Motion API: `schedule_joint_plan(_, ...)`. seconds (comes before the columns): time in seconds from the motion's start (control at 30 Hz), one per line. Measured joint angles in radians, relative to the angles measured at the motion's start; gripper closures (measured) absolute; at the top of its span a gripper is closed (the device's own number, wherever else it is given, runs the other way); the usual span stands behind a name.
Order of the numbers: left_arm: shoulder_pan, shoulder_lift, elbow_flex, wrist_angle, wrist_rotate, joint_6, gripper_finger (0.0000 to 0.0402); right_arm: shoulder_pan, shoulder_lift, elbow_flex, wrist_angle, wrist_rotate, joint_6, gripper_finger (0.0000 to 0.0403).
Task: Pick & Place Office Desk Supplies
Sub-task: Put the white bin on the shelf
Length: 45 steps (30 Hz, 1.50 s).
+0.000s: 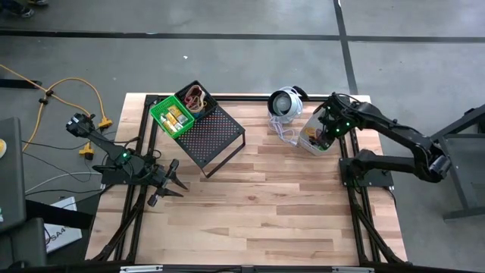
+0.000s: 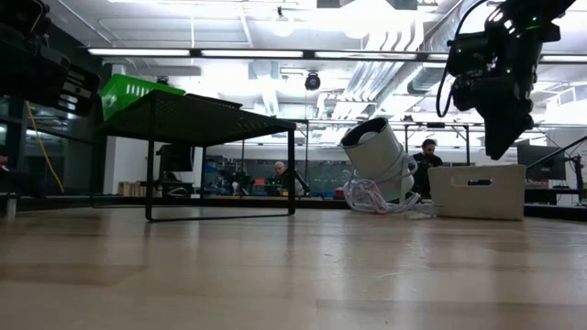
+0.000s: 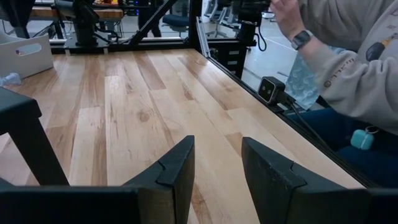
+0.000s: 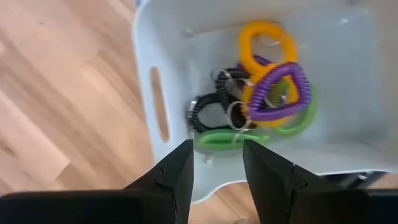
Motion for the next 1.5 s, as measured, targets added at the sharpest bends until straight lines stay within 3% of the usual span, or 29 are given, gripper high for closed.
schedule_joint_plan(0.23, 0.0, 0.0, 0.0, 0.0, 0.0, 0.0, 0.0273, 0.1, -0.003, 0.001, 0.024, -0.017, 0.059, 0.0275)
schedule_joint_plan(0.8, 0.0, 0.0, 0.0, 0.0, 0.004, 0.0, 0.0273, 0.476, 0.043, 0.001, 0.028, 0.249, 0.39, 0.0275)
schedule_joint_plan(1.03, 0.0, 0.0, 0.0, 0.0, 0.003, 0.0, 0.0273, 0.513, 0.113, 0.001, 0.015, 0.3, 0.422, 0.0275)
schedule_joint_plan(1.5, 0.0, 0.0, 0.0, 0.0, -0.001, 0.0, 0.0273, 0.513, 0.203, 0.001, 0.019, 0.296, 0.423, 0.0275)
